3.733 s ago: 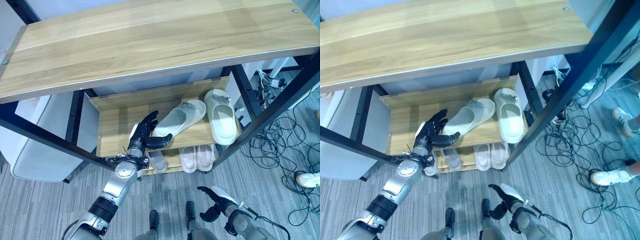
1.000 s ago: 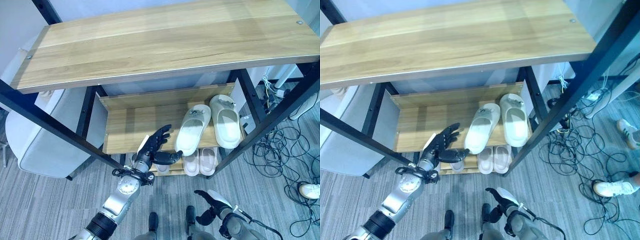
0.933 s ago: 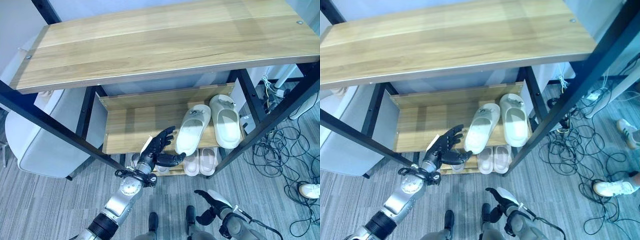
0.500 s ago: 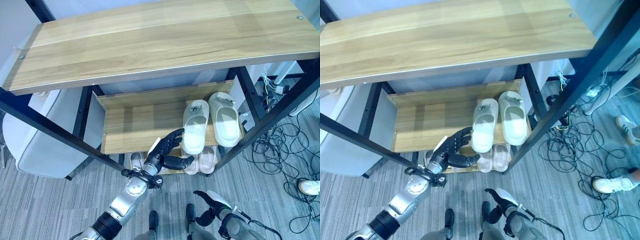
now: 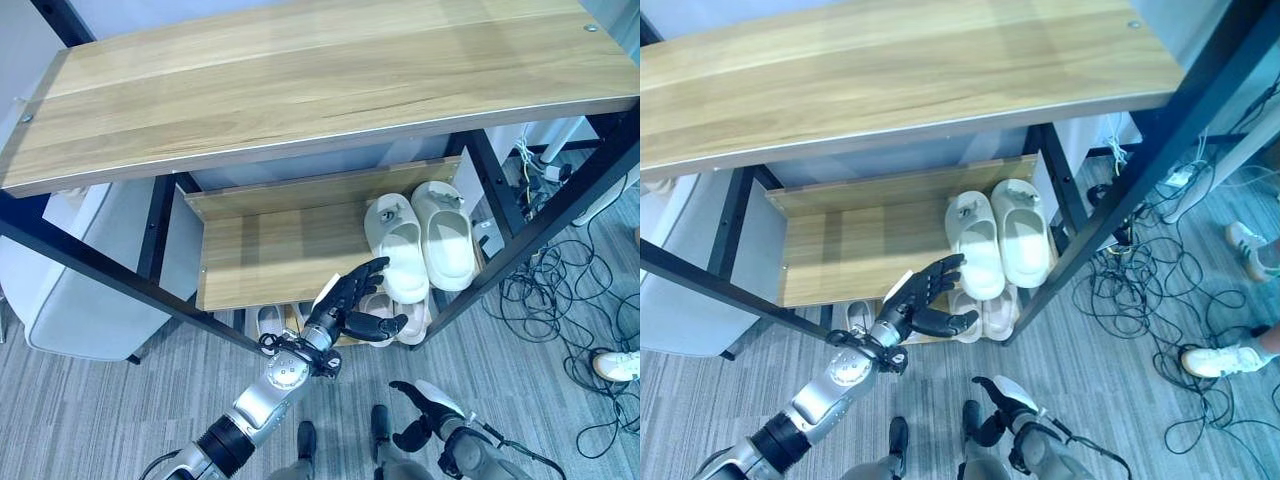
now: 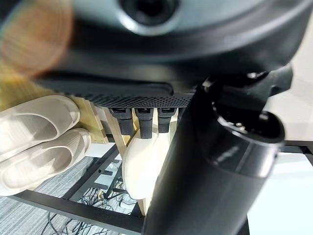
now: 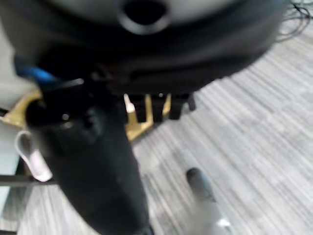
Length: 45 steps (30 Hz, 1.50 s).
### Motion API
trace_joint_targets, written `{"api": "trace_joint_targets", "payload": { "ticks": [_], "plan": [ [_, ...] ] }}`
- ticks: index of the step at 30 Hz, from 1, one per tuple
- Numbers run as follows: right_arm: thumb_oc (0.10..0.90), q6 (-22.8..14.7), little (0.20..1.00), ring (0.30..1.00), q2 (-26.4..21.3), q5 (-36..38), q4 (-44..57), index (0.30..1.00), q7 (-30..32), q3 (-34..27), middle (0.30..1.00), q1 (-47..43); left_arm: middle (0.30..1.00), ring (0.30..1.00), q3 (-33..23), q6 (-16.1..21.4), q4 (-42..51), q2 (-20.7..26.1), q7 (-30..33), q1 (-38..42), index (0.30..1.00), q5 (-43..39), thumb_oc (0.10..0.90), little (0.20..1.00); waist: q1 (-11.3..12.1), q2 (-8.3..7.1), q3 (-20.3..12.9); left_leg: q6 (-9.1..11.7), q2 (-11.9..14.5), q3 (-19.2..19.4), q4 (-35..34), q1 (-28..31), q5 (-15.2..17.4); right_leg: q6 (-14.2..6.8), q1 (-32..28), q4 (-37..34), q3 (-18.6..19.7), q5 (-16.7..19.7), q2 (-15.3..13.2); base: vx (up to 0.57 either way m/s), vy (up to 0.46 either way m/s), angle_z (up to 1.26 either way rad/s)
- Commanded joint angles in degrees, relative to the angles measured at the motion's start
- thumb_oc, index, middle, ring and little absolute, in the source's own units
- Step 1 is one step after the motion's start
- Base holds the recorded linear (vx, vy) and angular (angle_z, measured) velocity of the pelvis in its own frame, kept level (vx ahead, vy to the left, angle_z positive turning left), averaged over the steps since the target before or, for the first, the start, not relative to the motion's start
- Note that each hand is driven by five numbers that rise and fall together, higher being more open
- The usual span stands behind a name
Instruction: Arrange the slippers neatly on the shoe rack.
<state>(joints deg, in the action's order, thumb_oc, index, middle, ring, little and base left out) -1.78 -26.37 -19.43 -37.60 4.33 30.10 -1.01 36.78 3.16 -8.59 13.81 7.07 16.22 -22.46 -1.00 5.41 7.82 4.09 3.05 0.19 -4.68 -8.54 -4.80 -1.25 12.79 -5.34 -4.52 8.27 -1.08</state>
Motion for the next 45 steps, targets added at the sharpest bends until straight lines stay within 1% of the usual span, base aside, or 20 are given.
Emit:
{"api": "trace_joint_targets", "payload": {
  "ticks": [1,7,12,16,21,22,26,32,34,36,40,42,45],
  "plan": [
    [0.8,-2.0,0.9,0.9,-0.4,1.3,2.8,0.9,2.1,1.1,0.9,-0.7,0.9,0.9,1.2,4.2,0.0,-5.4,-0.9,8.3,0.9,0.3,0.8,0.9,-1.2,-2.21,-1.3,-0.9,-2.3,0.4,-0.3,-4.0,-0.9,-2.3,-1.7,0.7,-0.2,-8.4,-0.4,0.0,0.0,0.0],
    [0.8,-2.1,0.9,0.9,-0.2,1.6,2.6,0.9,2.3,1.0,0.9,-0.7,0.9,0.9,0.8,4.3,-0.2,-4.9,-0.5,9.0,0.9,1.3,0.8,0.9,-1.3,-2.29,-1.4,-0.9,-2.3,0.2,-0.3,-3.9,-0.8,-2.2,-2.0,0.8,-0.4,-8.5,-0.3,0.0,0.0,0.0],
    [0.8,-2.5,0.9,0.9,-0.2,1.8,2.8,0.9,2.0,0.2,0.9,0.1,0.9,0.9,-2.7,4.8,1.9,-2.1,-0.1,8.9,0.9,3.7,0.8,0.9,-0.9,-2.33,-2.4,-0.7,-2.3,-0.2,-0.3,-3.3,-0.8,-2.1,-2.9,0.8,-1.0,-9.0,-0.3,0.0,0.0,0.0],
    [0.8,-2.6,0.9,0.9,-0.1,1.8,2.8,0.9,1.7,-0.1,0.9,0.4,0.9,0.9,-4.0,4.8,3.5,-0.9,-0.2,8.6,0.9,3.8,0.8,0.9,-0.7,-2.31,-2.7,-0.7,-2.4,-0.3,-0.3,-3.0,-0.7,-2.1,-3.3,0.8,-1.4,-9.1,-0.3,0.0,0.0,0.01],
    [0.8,-2.7,0.9,0.9,0.6,2.1,2.1,0.9,1.1,-0.6,0.9,0.6,0.9,0.9,-6.7,5.5,10.6,2.2,-1.7,6.9,0.9,2.2,0.8,0.9,0.3,-2.28,-3.4,-0.6,-2.5,-0.8,-0.3,-2.5,-0.6,-2.1,-4.1,0.8,-2.2,-9.3,-0.4,0.0,0.0,0.1],
    [0.8,-2.7,0.9,0.9,0.6,2.1,2.1,0.9,1.1,-0.5,0.9,0.6,0.9,0.9,-6.7,5.4,10.7,2.3,-1.7,6.8,0.9,2.2,0.8,0.9,0.3,-2.31,-3.4,-0.6,-2.5,-0.8,-0.3,-2.5,-0.6,-2.1,-4.2,0.8,-2.2,-9.3,-0.4,0.0,-0.004,0.05],
    [0.8,-2.7,0.9,0.9,1.5,2.1,1.3,0.9,0.8,-0.5,0.9,0.5,0.9,0.9,-7.7,5.4,17.3,4.7,-4.3,2.7,0.9,-2.1,0.8,0.9,1.2,-2.41,-3.7,-0.5,-2.6,-1.1,-0.3,-2.3,-0.7,-2.0,-4.7,0.8,-2.8,-9.4,-0.4,-0.01,-0.002,0.05],
    [0.8,-2.6,0.9,0.9,2.1,2.0,0.6,0.9,0.7,-0.5,0.9,0.3,0.9,0.9,-7.6,4.7,21.2,6.9,-6.7,-0.6,0.9,-3.7,0.8,0.9,1.7,-2.5,-3.8,-0.5,-2.6,-1.4,-0.3,-2.0,-0.7,-1.9,-5.1,0.8,-3.1,-9.6,-0.3,-0.01,-0.006,0.08],
    [0.8,-2.6,0.9,0.9,2.1,1.8,0.5,0.9,0.7,-0.5,0.9,0.3,0.9,0.9,-7.5,4.3,22.4,7.9,-8.3,-2.3,0.9,-5.5,0.8,0.9,2.0,-2.48,-3.9,-0.5,-2.5,-1.4,-0.3,-2.0,-0.7,-1.8,-5.3,0.8,-3.3,-9.6,-0.3,0.0,0.0,0.0],
    [0.8,-2.7,0.9,0.9,1.6,1.3,0.5,0.9,0.5,-0.6,0.9,0.2,0.9,0.9,-6.2,3.3,24.1,9.5,-11.6,-4.8,0.9,-8.5,0.8,0.9,2.1,-2.48,-4.0,-0.5,-2.5,-1.5,-0.3,-1.8,-0.7,-1.8,-5.5,0.9,-3.3,-9.7,-0.2,0.0,0.0,0.0],
    [0.8,-2.9,0.9,0.9,1.1,0.9,0.7,0.9,0.2,-0.7,0.9,0.4,0.9,0.9,-4.5,2.7,24.6,11.2,-14.2,-6.8,0.9,-9.3,0.8,0.9,2.1,-2.59,-4.1,-0.5,-2.4,-1.5,-0.3,-1.6,-0.7,-1.7,-5.7,0.9,-3.3,-9.8,-0.1,0.0,0.0,0.0],
    [0.8,-3.3,0.9,0.9,0.5,0.6,1.0,0.9,0.1,-0.7,0.9,0.4,0.9,0.9,-2.1,2.0,24.4,12.3,-16.8,-7.9,0.9,-9.9,0.8,0.9,2.2,-2.57,-4.2,-0.4,-2.3,-1.5,-0.3,-1.4,-0.7,-1.7,-5.9,1.1,-3.3,-10.0,0.0,0.0,0.0,0.0],
    [0.8,-3.2,0.9,0.9,0.5,0.2,0.8,0.9,0.3,-0.7,0.9,-0.1,0.9,0.9,-0.6,1.6,23.0,12.0,-17.5,-7.6,0.9,-9.7,0.8,0.9,2.0,-2.55,-4.2,-0.4,-2.3,-1.6,-0.3,-1.3,-0.6,-1.7,-5.9,1.2,-3.5,-10.1,0.0,0.0,0.0,0.0]
  ]
}}
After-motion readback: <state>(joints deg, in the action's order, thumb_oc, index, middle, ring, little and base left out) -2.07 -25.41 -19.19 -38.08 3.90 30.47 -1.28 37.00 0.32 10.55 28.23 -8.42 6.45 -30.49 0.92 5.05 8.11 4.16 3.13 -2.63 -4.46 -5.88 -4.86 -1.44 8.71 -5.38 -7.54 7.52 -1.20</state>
